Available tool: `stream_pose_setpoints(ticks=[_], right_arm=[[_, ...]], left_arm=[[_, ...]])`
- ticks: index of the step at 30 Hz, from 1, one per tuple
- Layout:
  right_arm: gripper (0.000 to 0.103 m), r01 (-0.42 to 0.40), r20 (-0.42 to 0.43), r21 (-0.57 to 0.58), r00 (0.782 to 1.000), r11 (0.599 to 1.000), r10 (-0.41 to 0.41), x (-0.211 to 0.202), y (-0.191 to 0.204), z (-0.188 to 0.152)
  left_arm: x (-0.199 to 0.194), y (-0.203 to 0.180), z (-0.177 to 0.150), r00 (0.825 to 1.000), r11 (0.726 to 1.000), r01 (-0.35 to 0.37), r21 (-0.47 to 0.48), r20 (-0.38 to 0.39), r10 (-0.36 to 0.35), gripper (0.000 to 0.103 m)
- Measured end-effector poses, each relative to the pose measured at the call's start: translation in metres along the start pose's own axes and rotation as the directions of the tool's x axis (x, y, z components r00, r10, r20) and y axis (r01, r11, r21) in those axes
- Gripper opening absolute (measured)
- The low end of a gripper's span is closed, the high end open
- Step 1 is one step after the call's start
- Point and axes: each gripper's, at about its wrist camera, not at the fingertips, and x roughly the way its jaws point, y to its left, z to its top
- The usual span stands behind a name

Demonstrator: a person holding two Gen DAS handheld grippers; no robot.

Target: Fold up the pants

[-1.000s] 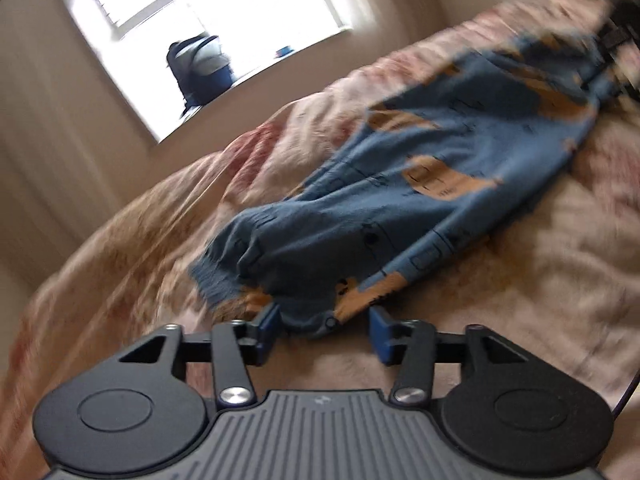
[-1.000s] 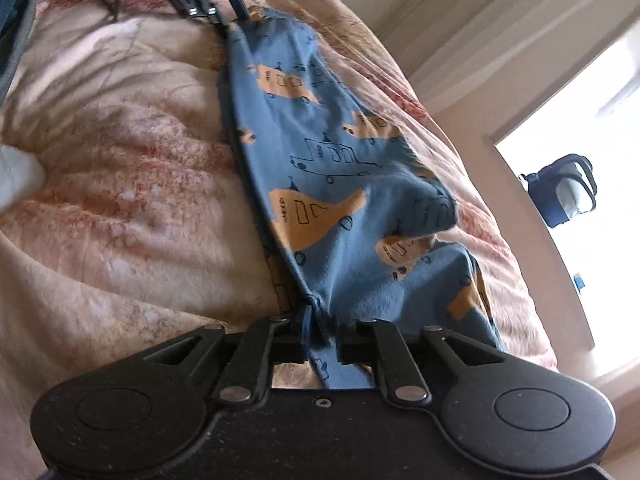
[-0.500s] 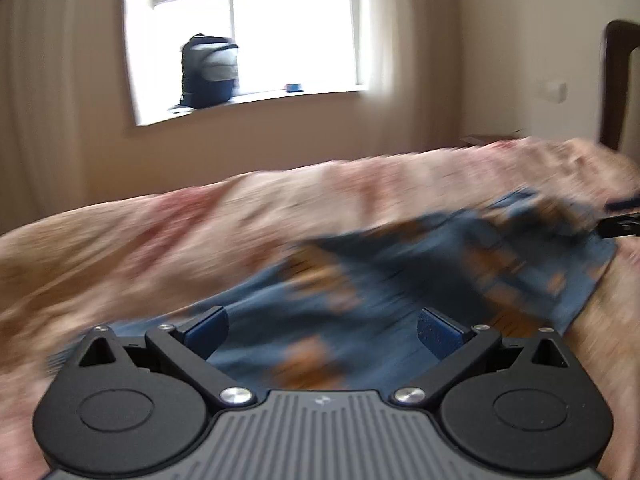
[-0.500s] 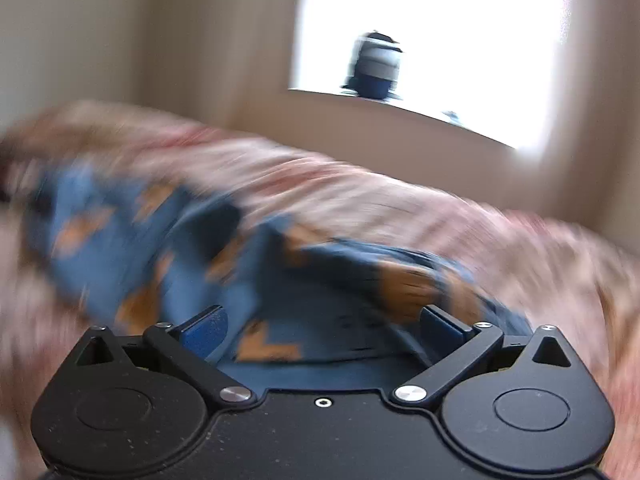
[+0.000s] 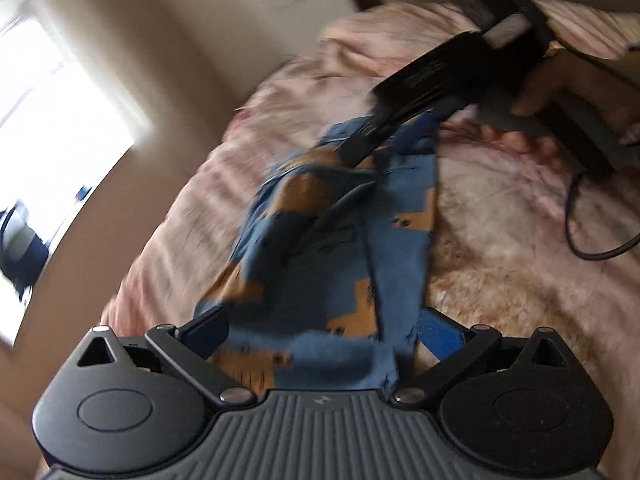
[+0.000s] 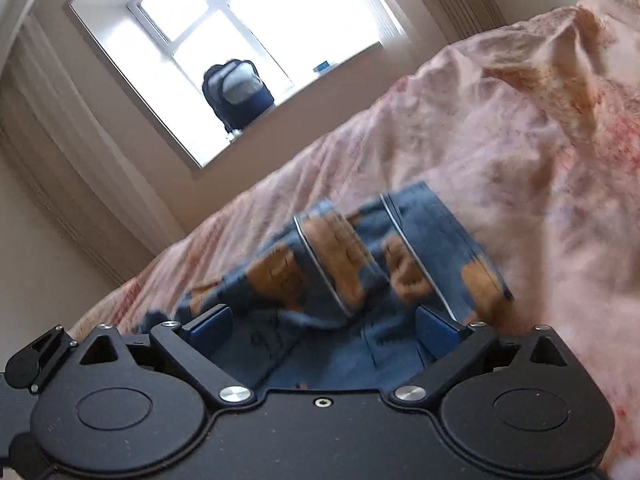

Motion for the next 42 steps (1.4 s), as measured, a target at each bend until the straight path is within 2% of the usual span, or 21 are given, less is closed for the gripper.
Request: stream_pose_setpoints(ticks=[3,5,8,10,13,16,18,19,21,22,23,25,26,30,34,37,40,42], right_arm=[[0.088,0.013,0.004,-0.013,1.0,1.0,-0.013,0.005,-0.003,0.002],[0.085,0.024,0.003,0.003,1.0,1.0,-0.024,0.006,-0.008,0.001],[0.077,0.053,0.008,-0.002,0.999,0.999,-0.053,0.006,-0.007,0.0],[0.074,0.071,0.008,-0.027,0.997,0.997,-0.071,0.009,-0.006,-0.001],[0.071,0.071,0.016,-0.027,0.997,0.997,-0.07,0.013,-0.009,-0.003],[0.059,0.075,0.029,-0.017,0.997,0.997,-0.074,0.017,-0.011,-0.002],[0.045,0.091,0.04,-0.002,0.995,0.996,-0.091,0.017,-0.013,-0.002],[0.044,0.092,0.044,0.006,0.995,0.996,-0.092,0.017,-0.014,-0.002],[0.042,0.088,0.047,0.014,0.995,0.996,-0.088,0.017,-0.015,-0.001],[0.041,0.088,0.046,0.012,0.995,0.996,-0.088,0.017,-0.014,-0.001],[0.036,0.091,0.045,0.006,0.995,0.996,-0.092,0.018,-0.014,-0.002],[0.024,0.105,0.041,-0.008,0.994,0.994,-0.104,0.019,-0.012,-0.002],[0.016,0.103,0.039,-0.01,0.994,0.995,-0.102,0.019,-0.012,-0.001],[0.012,0.126,0.073,-0.069,0.99,0.99,-0.121,0.011,-0.003,0.002],[0.012,0.167,0.172,-0.123,0.974,0.978,-0.144,-0.015,0.009,0.009],[0.012,0.236,0.211,-0.122,0.955,0.964,-0.207,-0.039,0.006,0.009],[0.012,0.293,0.146,-0.103,0.95,0.95,-0.277,-0.041,-0.007,0.007],[0.012,0.31,0.073,-0.081,0.95,0.947,-0.304,-0.031,-0.016,0.006]], left_arm=[[0.013,-0.004,0.019,0.999,0.997,0.05,0.052,-0.008,-0.05,0.103],[0.027,-0.004,0.024,0.997,0.997,0.07,0.045,-0.015,-0.07,0.094],[0.058,-0.004,0.025,0.992,0.996,0.085,-0.017,-0.095,-0.086,0.078],[0.07,-0.003,0.021,0.985,0.992,0.106,-0.069,-0.13,-0.115,0.074],[0.071,0.003,0.015,0.981,0.983,0.13,-0.132,-0.128,-0.147,0.069],[0.07,0.01,0.014,0.975,0.973,0.153,-0.173,-0.135,-0.178,0.058],[0.069,0.012,0.014,0.972,0.969,0.156,-0.192,-0.143,-0.185,0.052],[0.068,0.013,0.014,0.971,0.967,0.157,-0.199,-0.148,-0.188,0.049],[0.069,0.013,0.016,0.97,0.967,0.153,-0.206,-0.158,-0.187,0.039],[0.069,0.013,0.017,0.969,0.967,0.148,-0.208,-0.163,-0.183,0.029],[0.069,0.013,0.018,0.97,0.968,0.137,-0.211,-0.167,-0.174,0.016],[0.068,0.014,0.02,0.975,0.968,0.093,-0.232,-0.175,-0.136,0.003],[0.067,0.015,0.021,0.976,0.966,0.083,-0.245,-0.175,-0.128,0.003],[0.05,0.019,0.025,0.988,0.959,0.052,-0.278,-0.128,-0.091,0.002],[0.034,0.017,0.036,0.995,0.965,0.085,-0.247,-0.037,-0.098,0.002],[0.038,0.008,0.04,0.991,0.966,0.116,-0.23,-0.032,-0.127,0.002],[0.053,0.0,0.038,0.981,0.964,0.158,-0.212,-0.074,-0.177,0.002],[0.063,-0.002,0.037,0.967,0.955,0.205,-0.213,-0.107,-0.231,0.009]])
